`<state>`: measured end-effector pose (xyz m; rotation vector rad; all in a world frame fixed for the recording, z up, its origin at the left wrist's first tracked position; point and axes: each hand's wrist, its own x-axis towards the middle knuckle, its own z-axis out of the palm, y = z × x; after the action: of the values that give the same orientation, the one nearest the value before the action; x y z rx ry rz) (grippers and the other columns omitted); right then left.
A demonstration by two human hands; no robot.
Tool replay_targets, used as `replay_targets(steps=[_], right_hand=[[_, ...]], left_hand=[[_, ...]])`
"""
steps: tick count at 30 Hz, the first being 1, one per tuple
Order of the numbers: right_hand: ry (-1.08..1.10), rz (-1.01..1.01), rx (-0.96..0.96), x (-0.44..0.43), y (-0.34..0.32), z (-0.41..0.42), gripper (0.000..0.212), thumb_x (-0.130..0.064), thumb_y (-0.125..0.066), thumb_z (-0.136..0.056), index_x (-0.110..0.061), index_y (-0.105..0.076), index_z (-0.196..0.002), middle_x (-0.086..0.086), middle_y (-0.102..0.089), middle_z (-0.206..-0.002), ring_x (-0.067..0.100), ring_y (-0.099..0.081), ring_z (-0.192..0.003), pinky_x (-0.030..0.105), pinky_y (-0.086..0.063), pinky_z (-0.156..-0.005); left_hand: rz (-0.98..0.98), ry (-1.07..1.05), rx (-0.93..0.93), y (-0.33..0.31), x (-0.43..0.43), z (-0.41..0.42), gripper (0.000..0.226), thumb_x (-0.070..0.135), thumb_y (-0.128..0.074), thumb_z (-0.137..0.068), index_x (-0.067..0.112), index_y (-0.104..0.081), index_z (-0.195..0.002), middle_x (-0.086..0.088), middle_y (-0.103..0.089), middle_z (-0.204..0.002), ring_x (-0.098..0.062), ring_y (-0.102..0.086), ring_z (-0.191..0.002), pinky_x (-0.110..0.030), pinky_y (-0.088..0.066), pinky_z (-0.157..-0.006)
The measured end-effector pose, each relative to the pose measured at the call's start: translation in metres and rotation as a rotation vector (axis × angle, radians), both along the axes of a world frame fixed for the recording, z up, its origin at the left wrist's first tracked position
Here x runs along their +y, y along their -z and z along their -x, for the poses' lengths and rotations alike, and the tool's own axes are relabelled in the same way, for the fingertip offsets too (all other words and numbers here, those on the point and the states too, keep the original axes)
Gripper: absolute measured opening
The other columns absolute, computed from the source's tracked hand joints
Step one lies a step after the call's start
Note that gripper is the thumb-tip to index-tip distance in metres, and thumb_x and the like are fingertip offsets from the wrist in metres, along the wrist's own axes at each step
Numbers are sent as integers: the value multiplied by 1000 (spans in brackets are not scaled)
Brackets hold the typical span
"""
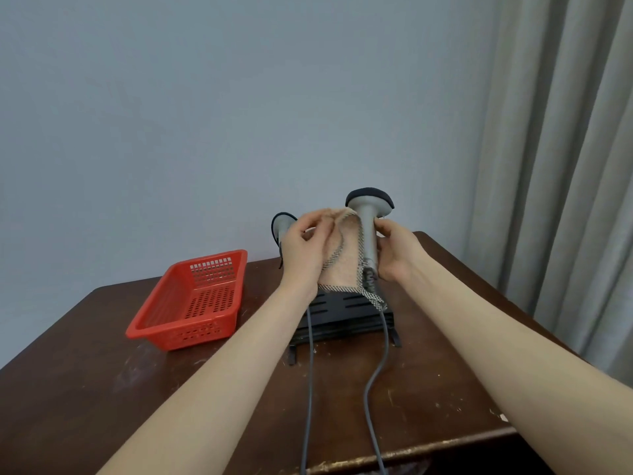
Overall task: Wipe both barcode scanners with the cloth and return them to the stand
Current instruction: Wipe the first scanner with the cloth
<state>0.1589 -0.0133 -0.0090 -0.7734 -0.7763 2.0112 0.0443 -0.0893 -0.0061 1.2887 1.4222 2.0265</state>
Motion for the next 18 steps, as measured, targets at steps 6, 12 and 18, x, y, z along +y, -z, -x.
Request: replay_targets(steps=[6, 12, 18], right_hand=[[-34, 11, 55, 2, -2, 1, 31, -25, -48, -97, -1, -59, -114, 8, -66, -87, 21, -60, -75, 31, -54, -72], [-31, -25, 41, 3, 1, 0, 23, -23, -53, -96, -3, -58, -108, 8, -67, -81, 21, -61, -70, 29, -54, -50], [-34, -41, 66, 3, 4, 11, 19, -14, -57, -92, -3, -62, -106, 9, -67, -91, 22, -65, -80, 33, -56, -66]], left_hand=[[62, -73, -202, -11, 13, 15, 13, 15, -56, -93, 17, -69, -93, -1, -69, -93, -12, -64, -88, -22, -51, -79], [193, 0, -515, -27, 13, 28, 30, 15, -42, -97, 13, -53, -69, -4, -57, -70, -19, -58, -66, -26, -49, -57], [235, 242, -709, -26, 18, 13, 22, 17, -41, -95, 15, -51, -75, -6, -56, -73, -18, -57, -68, -28, -48, -66]])
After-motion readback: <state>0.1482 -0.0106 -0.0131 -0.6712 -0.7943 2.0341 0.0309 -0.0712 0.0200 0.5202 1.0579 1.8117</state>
